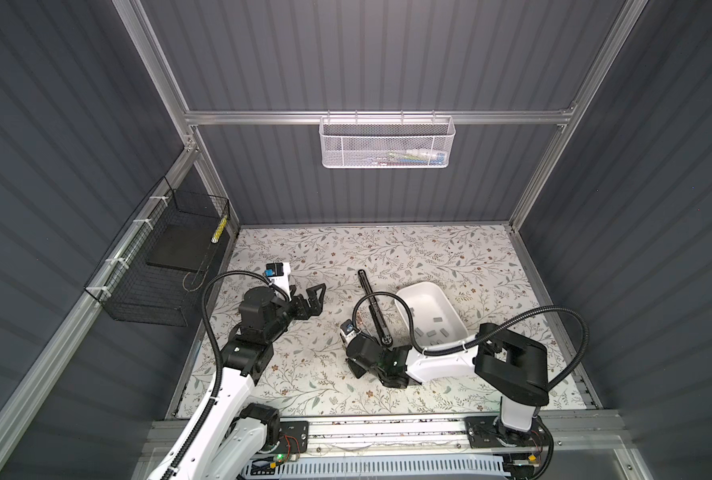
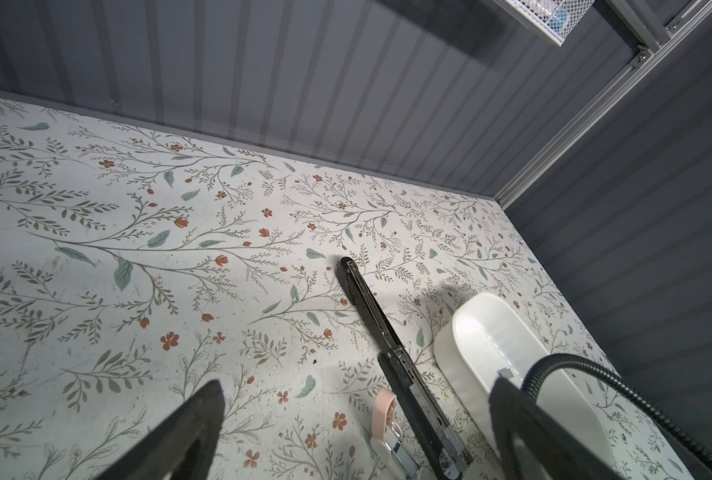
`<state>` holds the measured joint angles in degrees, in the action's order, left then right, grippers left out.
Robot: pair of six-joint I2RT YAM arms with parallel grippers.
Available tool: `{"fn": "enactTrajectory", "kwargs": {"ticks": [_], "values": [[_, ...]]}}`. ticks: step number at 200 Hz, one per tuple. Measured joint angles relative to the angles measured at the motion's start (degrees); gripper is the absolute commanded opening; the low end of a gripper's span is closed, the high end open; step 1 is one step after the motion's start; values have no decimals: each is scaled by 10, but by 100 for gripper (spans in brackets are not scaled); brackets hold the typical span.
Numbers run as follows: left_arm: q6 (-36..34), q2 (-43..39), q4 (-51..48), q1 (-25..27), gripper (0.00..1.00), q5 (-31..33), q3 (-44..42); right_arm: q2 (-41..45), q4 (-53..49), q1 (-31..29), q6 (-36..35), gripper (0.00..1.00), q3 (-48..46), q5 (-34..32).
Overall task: Load the staples into the stapler
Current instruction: 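Lower and press the strip into the beige stapler channel with the right gripper, then open the right gripper and lift it off the beige stapler while the left gripper moves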
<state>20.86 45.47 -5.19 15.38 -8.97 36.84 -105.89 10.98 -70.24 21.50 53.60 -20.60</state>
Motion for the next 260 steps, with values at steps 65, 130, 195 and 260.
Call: {"fn": "enactTrajectory", "kwargs": {"ticks": [65,130,195,260], "values": [[0,0,0,0,100,0,0,0,-10,-10,24,0,1,-21],[0,-2,0,0,100,0,0,0,-15,-16,42,28,1,-33],[0,-2,-1,0,100,0,0,11,-60,-17,37,36,1,-33],[0,-2,-2,0,100,0,0,71,-45,-17,25,32,-5,-45]]}}
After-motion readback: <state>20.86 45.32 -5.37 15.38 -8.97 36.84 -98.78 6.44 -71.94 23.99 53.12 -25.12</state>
